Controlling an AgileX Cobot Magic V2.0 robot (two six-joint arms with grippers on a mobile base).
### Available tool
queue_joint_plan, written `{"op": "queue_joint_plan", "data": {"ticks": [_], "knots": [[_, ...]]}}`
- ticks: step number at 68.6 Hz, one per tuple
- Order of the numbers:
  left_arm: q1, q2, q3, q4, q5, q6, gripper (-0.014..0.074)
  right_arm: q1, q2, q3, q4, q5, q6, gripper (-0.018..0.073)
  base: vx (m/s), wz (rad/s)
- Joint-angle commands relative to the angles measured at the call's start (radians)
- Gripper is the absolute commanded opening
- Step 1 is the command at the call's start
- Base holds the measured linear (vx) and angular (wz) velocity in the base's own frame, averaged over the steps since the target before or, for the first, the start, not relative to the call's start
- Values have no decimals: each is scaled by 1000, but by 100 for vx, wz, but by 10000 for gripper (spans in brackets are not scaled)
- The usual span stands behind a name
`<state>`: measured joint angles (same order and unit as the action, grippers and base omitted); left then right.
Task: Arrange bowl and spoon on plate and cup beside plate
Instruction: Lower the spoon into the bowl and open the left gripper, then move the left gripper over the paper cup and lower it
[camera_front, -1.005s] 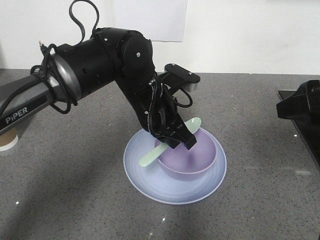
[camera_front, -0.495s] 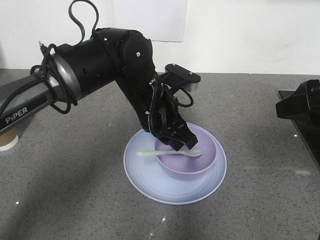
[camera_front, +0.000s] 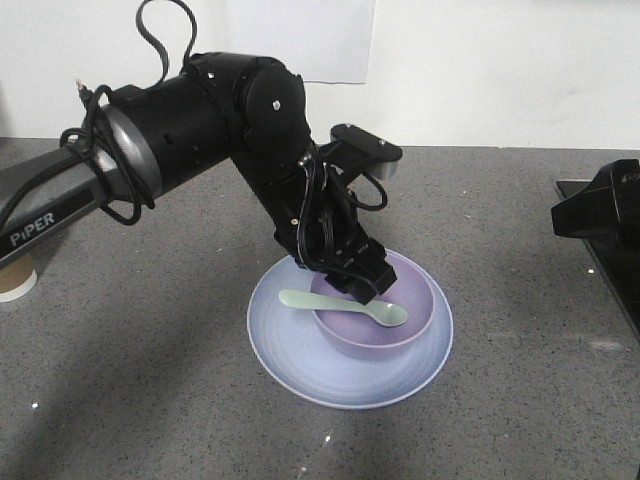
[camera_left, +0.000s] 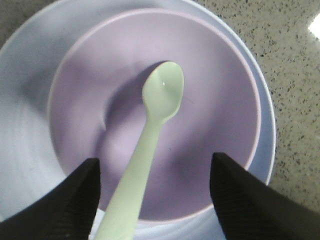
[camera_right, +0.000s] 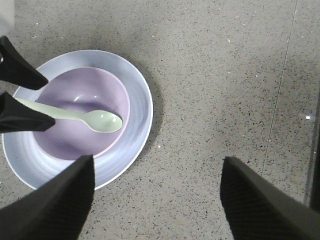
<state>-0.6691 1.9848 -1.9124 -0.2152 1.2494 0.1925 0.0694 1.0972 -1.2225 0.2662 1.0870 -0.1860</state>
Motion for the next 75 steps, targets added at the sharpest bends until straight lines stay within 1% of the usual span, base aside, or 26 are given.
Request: {"op": "queue_joint_plan", "data": {"ticks": [1, 5, 11, 20, 23, 27, 34, 38, 43, 49, 54, 59, 63, 68, 73, 75], "knots": [[-6, -76, -73, 18, 3, -46, 466, -6, -18, -22, 15, -52, -4, 505, 0, 0], [3, -92, -107, 46, 3, -84, 465, -6, -18, -22, 15, -52, -4, 505, 0, 0], [27, -119, -155, 81, 3, -121, 465, -6, -18, -22, 15, -52, -4, 505, 0, 0], [102, -182, -183, 113, 3, -162, 465, -6, -18, -22, 15, -52, -4, 505, 0, 0], [144, -207, -183, 124, 3, -177, 465, -6, -18, -22, 15, -52, -5, 505, 0, 0], [185, -232, -183, 130, 3, -192, 465, -6, -18, -22, 15, -53, -5, 505, 0, 0], [297, -281, -183, 131, 3, -210, 465, -6, -18, -22, 15, -53, -5, 505, 0, 0], [340, -301, -183, 131, 3, -212, 465, -6, -18, -22, 15, -53, -5, 505, 0, 0], [409, -327, -183, 135, 3, -212, 465, -6, -18, -22, 15, -53, -5, 505, 0, 0], [468, -351, -179, 177, 3, -220, 465, -6, -18, -22, 15, -53, -6, 505, 0, 0], [517, -378, -146, 228, 3, -231, 465, -6, -18, -22, 15, -53, -6, 505, 0, 0], [563, -405, -85, 259, 3, -231, 465, -6, -18, -22, 15, -53, -6, 505, 0, 0], [603, -429, -19, 272, 3, -231, 465, -6, -18, -22, 15, -53, -6, 505, 0, 0], [668, -450, 58, 287, 3, -231, 465, -6, -18, -22, 15, -53, -6, 505, 0, 0], [718, -457, 111, 288, 3, -235, 465, -6, -18, -22, 15, -54, -6, 505, 0, 0], [753, -459, 129, 288, 0, -244, 465, -6, -18, -22, 15, -57, -6, 505, 0, 0]]}}
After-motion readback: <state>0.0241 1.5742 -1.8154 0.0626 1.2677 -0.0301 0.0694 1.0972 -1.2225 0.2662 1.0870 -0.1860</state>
